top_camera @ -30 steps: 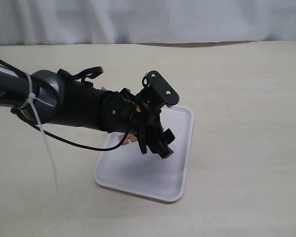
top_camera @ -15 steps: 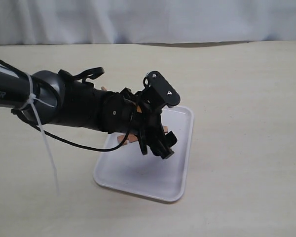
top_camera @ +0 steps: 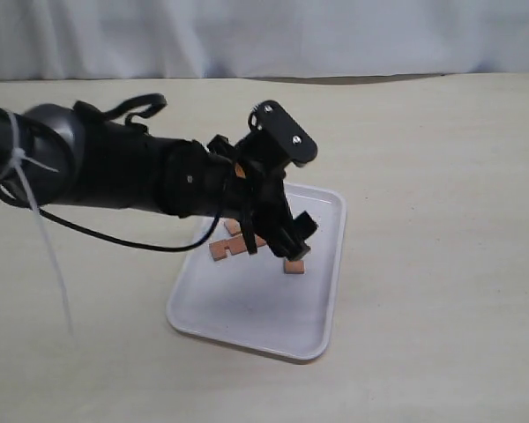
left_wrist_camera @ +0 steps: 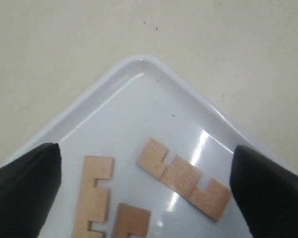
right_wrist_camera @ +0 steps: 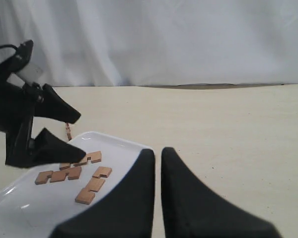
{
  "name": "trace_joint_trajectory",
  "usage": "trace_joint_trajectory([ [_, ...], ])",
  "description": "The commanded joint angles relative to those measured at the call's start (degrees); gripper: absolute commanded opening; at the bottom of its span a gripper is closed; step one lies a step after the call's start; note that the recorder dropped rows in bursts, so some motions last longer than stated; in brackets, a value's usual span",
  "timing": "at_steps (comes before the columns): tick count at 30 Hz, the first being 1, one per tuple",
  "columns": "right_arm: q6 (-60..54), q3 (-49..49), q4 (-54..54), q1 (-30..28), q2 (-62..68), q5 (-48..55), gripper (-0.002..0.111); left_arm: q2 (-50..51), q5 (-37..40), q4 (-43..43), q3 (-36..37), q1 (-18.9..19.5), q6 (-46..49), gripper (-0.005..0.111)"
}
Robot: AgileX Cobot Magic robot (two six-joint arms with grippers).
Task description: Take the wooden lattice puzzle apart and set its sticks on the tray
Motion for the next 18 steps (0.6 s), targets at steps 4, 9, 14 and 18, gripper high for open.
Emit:
trace_joint_trajectory([
  [4, 0.0, 0.0, 0.2, 0.2, -0.2, -0.4, 0.004, -2.6, 1.8, -6.0, 0.0, 13.9, -0.6, 0.086],
  [9, 0.0, 0.0, 0.2, 0.2, -0.2, -0.4, 0.004, 2.1, -2.8, -11.6, -0.1, 20.1, -0.6, 0.086],
  [14, 0.0, 0.0, 0.2, 0.2, -0.2, -0.4, 0.004, 9.2, -0.2, -14.4, -7.1, 19.9, -0.6, 0.086],
  [18, 0.0, 0.0, 0.2, 0.2, -0.2, -0.4, 0.004, 13.4, -3.0, -15.8, -9.3, 19.9, -0.8, 0.086],
])
